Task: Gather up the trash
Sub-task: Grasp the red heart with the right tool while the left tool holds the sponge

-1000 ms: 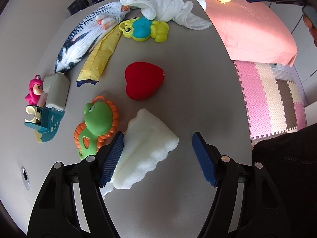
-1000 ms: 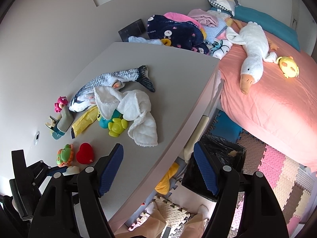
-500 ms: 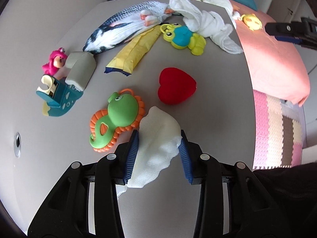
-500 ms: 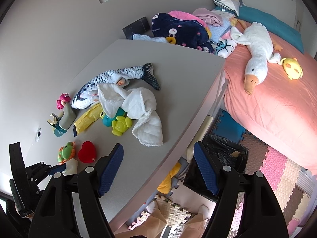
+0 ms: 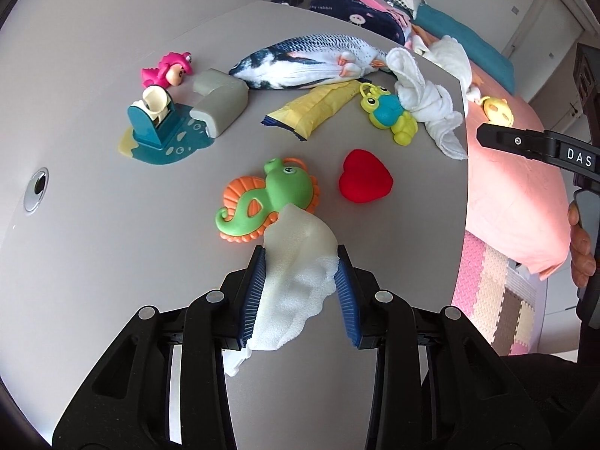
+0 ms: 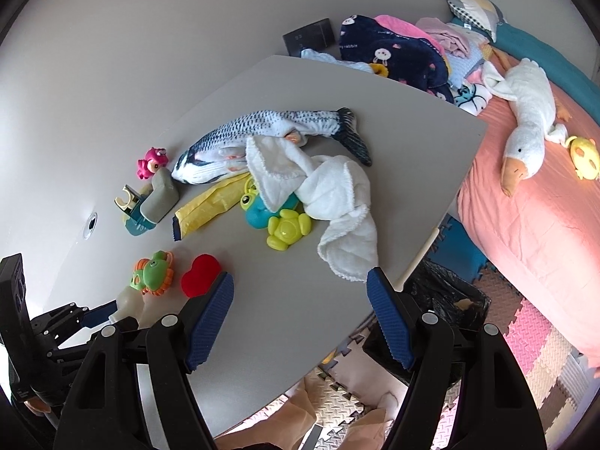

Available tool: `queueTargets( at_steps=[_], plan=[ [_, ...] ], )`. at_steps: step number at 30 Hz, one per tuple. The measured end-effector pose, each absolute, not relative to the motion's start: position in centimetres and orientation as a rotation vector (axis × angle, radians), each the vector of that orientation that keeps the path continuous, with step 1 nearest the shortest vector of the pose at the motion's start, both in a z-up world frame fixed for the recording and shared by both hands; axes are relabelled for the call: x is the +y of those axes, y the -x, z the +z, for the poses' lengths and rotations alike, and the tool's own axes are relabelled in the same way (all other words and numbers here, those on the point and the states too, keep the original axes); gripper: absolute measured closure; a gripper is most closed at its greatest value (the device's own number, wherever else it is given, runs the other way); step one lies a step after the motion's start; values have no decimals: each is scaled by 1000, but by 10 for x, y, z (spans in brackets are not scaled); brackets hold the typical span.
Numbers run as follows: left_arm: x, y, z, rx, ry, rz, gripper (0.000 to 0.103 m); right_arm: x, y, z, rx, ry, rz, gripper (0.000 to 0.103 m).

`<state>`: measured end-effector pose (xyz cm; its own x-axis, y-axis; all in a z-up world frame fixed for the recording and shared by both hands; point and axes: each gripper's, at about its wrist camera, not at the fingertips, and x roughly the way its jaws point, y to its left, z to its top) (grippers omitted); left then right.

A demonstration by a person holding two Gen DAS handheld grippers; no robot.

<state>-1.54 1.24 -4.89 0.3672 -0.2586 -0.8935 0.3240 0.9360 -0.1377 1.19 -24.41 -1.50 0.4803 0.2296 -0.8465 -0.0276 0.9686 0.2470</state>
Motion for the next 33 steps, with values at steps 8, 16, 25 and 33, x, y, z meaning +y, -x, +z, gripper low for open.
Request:
queueTargets(
  at_steps=[8, 16, 25, 33],
  plan=[
    [42, 29, -41, 1106, -17, -285, 72, -201, -26, -29, 1107, -151, 262, 29],
    [75, 32, -37, 1054, 59, -162, 89, -165, -34, -45, 1156, -88, 327, 29],
    [97, 32, -27, 1018, 105, -116, 90, -143, -40, -61, 1195, -37, 344, 34],
    [109, 29, -14, 992, 111, -104, 90, -136, -49, -75, 1229, -14, 326, 47]
  ],
)
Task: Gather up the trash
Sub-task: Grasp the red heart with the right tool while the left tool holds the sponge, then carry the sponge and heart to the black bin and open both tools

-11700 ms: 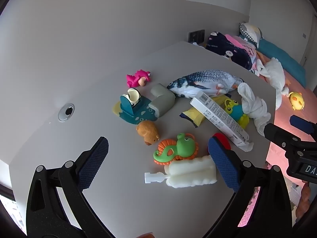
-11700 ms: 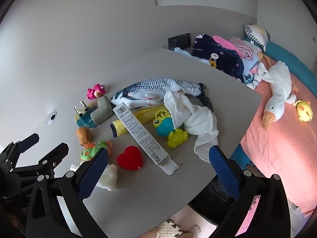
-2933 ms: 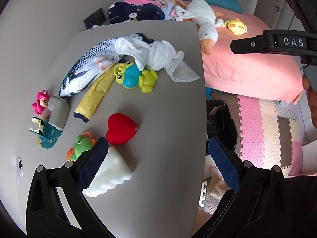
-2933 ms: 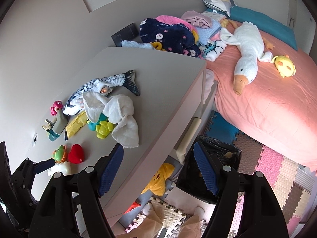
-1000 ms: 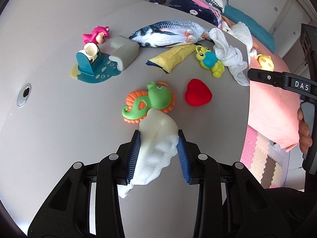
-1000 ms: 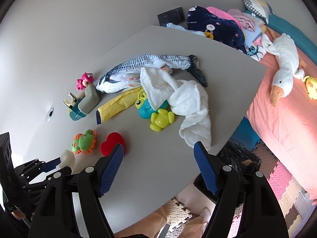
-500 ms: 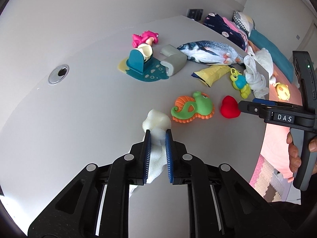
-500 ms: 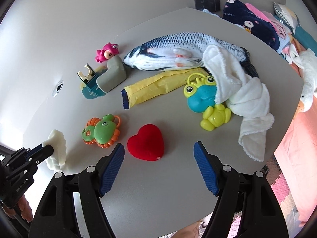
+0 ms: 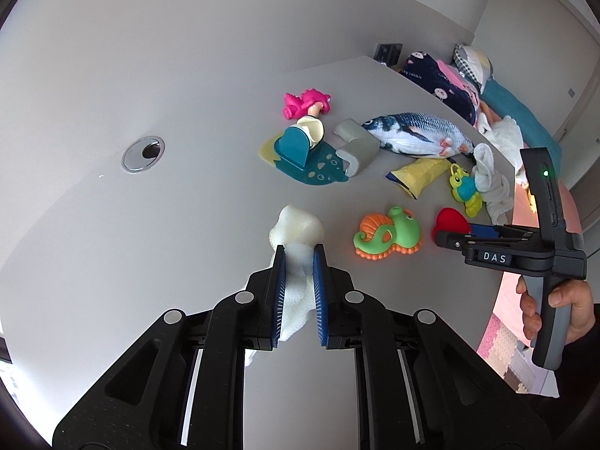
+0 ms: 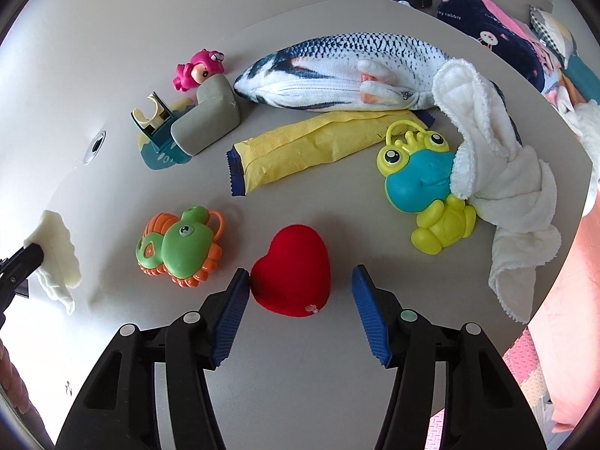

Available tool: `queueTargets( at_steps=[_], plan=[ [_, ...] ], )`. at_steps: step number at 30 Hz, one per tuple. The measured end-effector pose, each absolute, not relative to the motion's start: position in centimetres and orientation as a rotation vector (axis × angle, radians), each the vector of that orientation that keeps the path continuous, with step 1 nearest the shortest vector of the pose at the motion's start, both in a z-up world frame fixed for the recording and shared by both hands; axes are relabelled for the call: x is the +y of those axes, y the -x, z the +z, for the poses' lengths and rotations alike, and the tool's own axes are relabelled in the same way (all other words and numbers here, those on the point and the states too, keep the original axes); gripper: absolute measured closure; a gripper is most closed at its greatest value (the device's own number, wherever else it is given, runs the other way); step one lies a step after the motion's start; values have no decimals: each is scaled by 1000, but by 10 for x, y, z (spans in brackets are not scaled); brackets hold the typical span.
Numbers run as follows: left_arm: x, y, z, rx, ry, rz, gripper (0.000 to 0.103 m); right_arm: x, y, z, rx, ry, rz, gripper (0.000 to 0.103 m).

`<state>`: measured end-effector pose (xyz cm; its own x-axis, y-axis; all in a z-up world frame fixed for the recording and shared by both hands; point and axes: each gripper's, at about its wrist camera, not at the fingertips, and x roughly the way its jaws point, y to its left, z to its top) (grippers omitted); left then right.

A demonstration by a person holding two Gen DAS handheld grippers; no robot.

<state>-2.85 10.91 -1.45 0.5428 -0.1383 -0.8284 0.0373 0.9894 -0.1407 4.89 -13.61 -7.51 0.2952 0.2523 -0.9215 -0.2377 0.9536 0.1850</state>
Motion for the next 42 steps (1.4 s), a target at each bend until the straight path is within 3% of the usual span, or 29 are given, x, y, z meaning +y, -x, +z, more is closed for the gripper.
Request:
queueTargets(
  at_steps=[3, 21, 42],
  plan=[
    [110, 26, -16, 996, 112, -109, 90, -133, -50, -75, 1216, 16, 320, 56],
    [88, 24, -2, 973, 83, -155, 90, -145, -40, -43, 1150, -17, 349, 56],
    [-25, 8, 20, 924, -18, -341, 90, -248, -5, 1, 1033, -141, 214, 56]
  ],
)
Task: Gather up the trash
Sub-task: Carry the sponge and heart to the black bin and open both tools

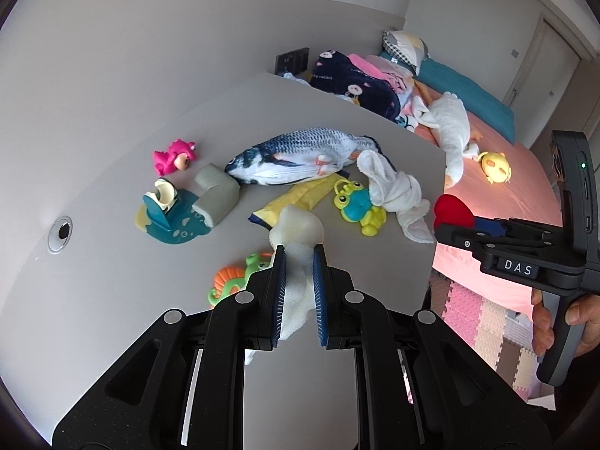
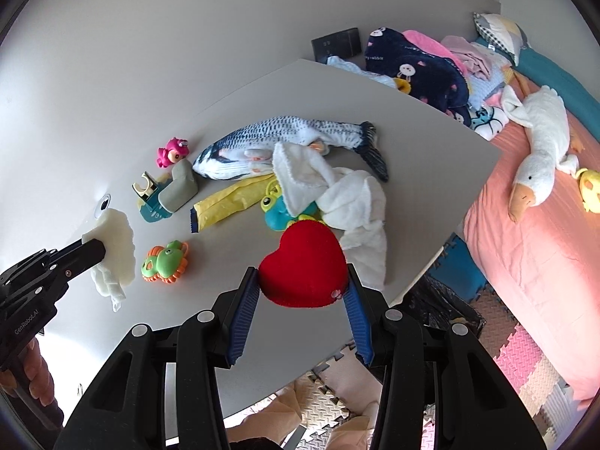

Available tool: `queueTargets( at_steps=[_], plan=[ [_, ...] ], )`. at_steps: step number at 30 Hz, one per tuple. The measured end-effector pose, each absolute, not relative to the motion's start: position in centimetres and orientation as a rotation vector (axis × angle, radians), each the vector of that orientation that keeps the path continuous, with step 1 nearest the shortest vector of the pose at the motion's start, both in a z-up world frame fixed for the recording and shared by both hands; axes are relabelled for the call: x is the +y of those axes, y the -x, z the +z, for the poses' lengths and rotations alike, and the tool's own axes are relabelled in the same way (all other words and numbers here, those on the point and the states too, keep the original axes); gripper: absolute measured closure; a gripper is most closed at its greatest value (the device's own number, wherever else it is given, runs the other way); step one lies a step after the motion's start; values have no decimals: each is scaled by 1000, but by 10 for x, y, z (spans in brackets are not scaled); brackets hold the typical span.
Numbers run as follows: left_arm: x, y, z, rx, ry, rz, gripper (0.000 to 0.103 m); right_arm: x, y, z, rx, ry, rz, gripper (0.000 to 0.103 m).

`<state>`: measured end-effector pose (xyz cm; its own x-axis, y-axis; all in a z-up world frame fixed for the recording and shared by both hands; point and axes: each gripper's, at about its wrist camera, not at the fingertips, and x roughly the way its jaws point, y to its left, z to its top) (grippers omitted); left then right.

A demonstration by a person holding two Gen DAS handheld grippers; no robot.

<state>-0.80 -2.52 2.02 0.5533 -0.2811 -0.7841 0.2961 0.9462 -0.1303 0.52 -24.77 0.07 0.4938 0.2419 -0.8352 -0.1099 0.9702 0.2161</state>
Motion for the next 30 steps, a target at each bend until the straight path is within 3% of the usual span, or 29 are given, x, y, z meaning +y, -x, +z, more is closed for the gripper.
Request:
queueTargets(
  at_steps=[30],
  plan=[
    [-199, 6, 10, 947, -174, -693, 89, -398, 57, 2, 988, -290, -79, 56]
  ],
)
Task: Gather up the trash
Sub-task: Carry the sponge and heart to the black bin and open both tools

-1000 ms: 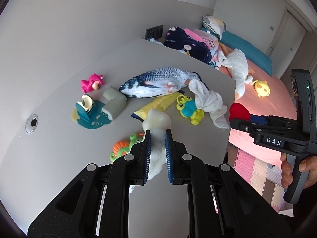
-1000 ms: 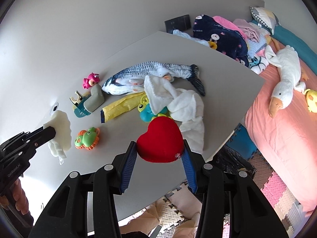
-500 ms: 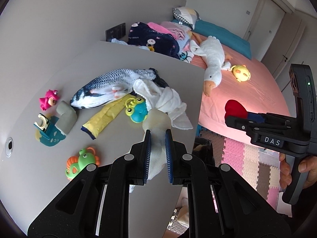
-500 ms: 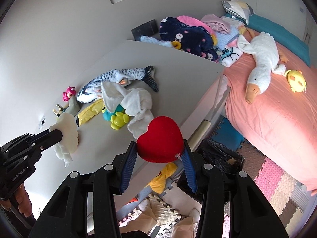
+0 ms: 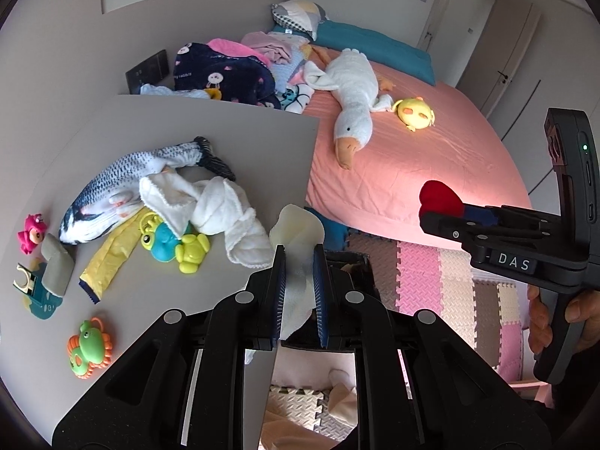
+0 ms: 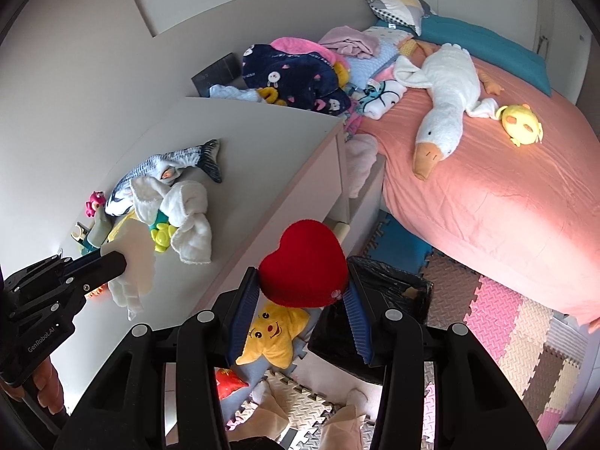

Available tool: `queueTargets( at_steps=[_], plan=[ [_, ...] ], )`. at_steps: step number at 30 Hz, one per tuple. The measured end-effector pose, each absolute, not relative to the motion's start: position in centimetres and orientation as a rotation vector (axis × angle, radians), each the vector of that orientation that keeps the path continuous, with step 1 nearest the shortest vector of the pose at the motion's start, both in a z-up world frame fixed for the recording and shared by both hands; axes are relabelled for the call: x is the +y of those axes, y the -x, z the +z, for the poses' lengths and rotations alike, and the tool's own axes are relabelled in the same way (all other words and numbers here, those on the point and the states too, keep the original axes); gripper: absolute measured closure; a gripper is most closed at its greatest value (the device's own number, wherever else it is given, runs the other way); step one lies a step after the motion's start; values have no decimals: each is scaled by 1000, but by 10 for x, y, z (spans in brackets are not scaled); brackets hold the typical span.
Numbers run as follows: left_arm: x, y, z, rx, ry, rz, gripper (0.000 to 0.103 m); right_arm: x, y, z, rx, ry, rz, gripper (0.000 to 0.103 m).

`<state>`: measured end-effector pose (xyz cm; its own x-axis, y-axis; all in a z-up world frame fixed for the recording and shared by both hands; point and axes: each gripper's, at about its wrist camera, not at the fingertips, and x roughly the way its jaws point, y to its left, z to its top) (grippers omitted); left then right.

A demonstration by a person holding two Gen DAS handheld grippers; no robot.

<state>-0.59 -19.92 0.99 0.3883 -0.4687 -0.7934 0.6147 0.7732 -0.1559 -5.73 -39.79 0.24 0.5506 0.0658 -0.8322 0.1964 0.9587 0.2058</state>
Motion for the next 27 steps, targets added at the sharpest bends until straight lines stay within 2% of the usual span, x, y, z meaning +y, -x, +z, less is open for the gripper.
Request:
queueTargets(
  at_steps=[25, 27],
  plan=[
    [-322, 22, -8, 985, -319, -954, 89, -497, 95, 1, 959, -399, -281, 56],
    [-329, 21, -12, 1009, -335, -970, 84, -504, 95, 0, 962, -412, -298, 56]
  ],
)
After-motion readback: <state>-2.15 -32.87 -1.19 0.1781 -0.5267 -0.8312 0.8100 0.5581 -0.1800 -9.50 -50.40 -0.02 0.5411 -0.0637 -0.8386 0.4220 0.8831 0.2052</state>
